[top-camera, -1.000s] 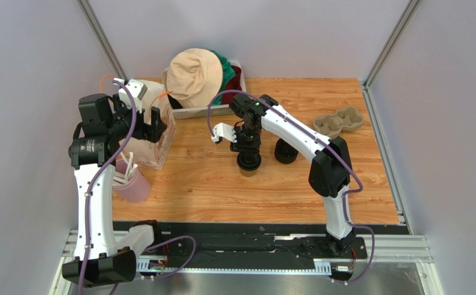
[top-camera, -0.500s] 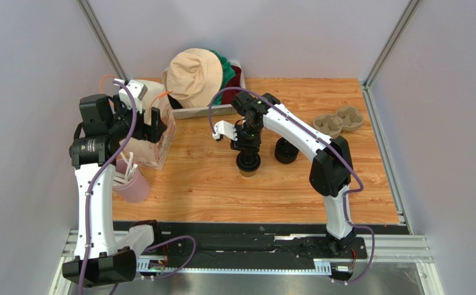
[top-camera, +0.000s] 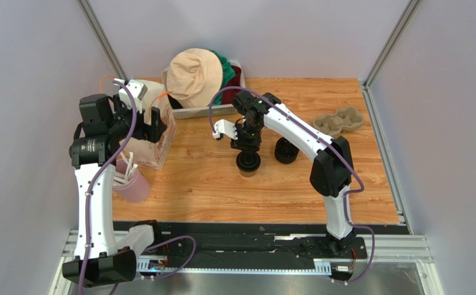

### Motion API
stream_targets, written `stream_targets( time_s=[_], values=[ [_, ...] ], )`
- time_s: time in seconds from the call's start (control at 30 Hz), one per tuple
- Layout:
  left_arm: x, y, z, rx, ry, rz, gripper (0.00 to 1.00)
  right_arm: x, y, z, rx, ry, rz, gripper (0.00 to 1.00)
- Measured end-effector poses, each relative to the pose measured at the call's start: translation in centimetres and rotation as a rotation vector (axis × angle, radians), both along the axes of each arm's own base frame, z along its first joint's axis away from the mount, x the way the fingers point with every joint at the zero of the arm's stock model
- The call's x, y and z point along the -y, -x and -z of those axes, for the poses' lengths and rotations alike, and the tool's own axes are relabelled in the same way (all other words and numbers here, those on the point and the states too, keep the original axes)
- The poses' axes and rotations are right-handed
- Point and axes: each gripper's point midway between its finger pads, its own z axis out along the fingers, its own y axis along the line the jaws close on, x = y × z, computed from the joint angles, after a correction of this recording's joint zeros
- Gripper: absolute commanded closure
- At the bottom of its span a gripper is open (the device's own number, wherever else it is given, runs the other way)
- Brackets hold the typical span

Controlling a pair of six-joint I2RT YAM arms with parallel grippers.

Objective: Pack the takeout coffee

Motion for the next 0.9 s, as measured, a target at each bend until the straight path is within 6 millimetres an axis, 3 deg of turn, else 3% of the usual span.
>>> stream_targets(
  time_s=[0.37,0.9],
  values=[
    [0.0,0.0,0.0,0.001,0.000,0.000,0.01,0.5,-1.0,0.3,-0.001,-0.001,0.024,0.60],
    [0.0,0.0,0.0,0.000,0.000,0.000,0.01,0.2,-0.8,1.9,-0.048,0.008,0.020,0.64]
  ],
)
